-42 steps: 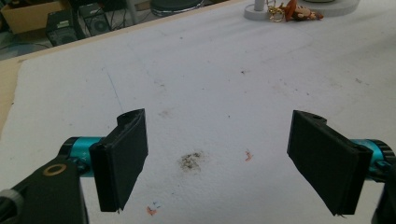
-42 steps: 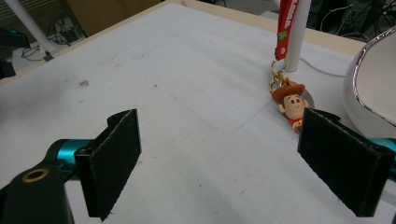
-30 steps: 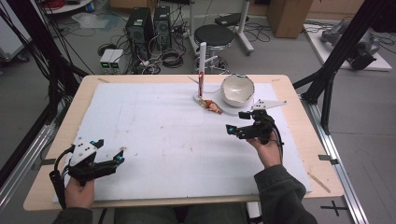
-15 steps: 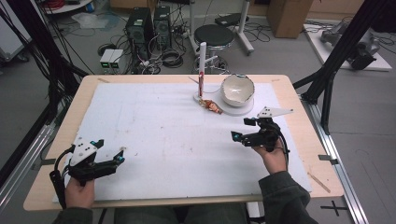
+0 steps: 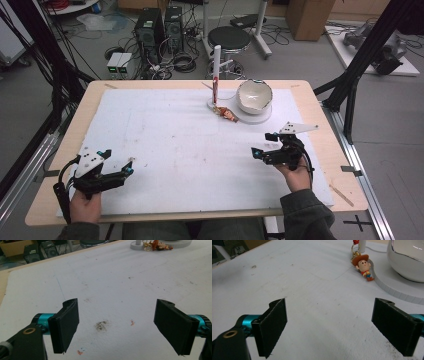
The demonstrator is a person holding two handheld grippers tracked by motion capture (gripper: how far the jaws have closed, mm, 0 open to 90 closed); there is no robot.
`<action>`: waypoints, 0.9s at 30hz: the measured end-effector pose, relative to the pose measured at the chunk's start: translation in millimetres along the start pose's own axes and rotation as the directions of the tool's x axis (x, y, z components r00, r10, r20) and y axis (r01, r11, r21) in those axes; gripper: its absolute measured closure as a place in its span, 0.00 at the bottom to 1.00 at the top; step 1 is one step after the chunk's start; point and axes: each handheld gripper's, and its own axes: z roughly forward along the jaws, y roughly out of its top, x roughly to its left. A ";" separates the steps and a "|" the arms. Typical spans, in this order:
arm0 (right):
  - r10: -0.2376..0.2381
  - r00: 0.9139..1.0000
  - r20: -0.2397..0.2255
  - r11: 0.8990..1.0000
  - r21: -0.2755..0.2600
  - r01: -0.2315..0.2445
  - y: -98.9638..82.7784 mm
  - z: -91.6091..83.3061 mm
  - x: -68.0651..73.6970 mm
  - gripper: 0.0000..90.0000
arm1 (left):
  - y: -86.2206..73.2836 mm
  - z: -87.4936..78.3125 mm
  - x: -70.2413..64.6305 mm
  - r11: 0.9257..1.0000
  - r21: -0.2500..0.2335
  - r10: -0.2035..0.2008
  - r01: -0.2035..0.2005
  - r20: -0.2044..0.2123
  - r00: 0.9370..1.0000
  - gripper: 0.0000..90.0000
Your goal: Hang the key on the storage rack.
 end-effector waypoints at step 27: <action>0.002 0.999 0.042 1.000 -0.025 -0.001 -26.7 -28.4 1.0 0.14 | -1.9 1.2 -0.1 1.000 0.015 0.003 -0.003 0.026 1.000 0.23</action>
